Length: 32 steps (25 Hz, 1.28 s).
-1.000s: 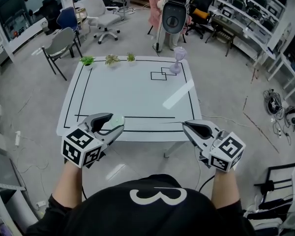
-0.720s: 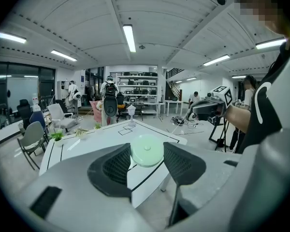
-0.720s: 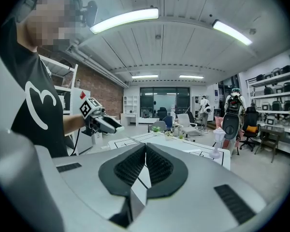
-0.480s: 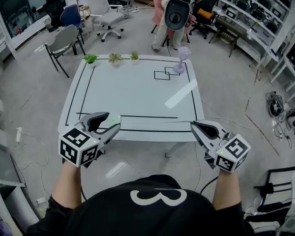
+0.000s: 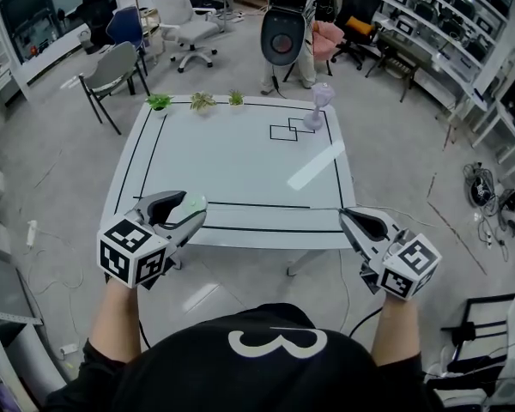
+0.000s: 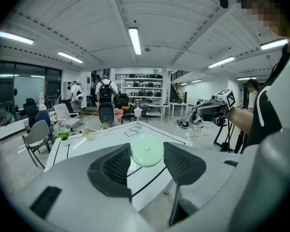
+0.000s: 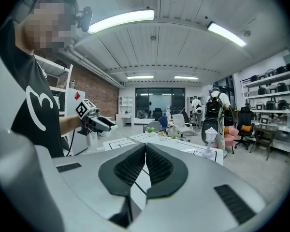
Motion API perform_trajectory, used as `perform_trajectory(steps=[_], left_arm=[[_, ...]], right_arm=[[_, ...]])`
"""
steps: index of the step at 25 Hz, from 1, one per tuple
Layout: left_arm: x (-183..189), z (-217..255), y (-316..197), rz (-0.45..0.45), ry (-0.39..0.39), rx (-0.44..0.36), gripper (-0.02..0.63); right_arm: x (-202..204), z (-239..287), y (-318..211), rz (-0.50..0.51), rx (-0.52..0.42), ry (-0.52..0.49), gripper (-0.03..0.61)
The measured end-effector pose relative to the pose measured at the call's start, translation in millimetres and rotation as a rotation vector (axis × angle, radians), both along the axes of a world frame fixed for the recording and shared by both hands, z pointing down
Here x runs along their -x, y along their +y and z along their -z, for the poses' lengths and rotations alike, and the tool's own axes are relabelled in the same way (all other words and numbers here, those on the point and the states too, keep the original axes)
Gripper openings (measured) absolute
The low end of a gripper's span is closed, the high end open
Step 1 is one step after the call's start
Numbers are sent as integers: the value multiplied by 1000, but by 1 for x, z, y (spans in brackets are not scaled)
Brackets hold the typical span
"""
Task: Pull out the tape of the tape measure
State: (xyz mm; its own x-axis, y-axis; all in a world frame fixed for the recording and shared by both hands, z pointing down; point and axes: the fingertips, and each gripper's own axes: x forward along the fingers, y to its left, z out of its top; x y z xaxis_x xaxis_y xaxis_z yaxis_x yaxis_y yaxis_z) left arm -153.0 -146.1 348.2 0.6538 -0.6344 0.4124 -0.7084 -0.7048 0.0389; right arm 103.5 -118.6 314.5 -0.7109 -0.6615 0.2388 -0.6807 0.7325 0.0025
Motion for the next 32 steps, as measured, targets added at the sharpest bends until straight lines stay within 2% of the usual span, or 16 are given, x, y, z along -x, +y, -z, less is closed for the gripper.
perform_trajectory(steps=[12, 20, 32], left_arm=[[14, -1, -13, 46, -2, 18, 222], [-3, -3, -23, 23, -1, 24, 222], [-6, -42, -73, 61, -56, 84, 224]], right_arm=[[-21, 0, -17, -48, 13, -9, 8], [-17, -15, -30, -30, 54, -15, 8], [-18, -57, -83, -28, 141, -53, 8]])
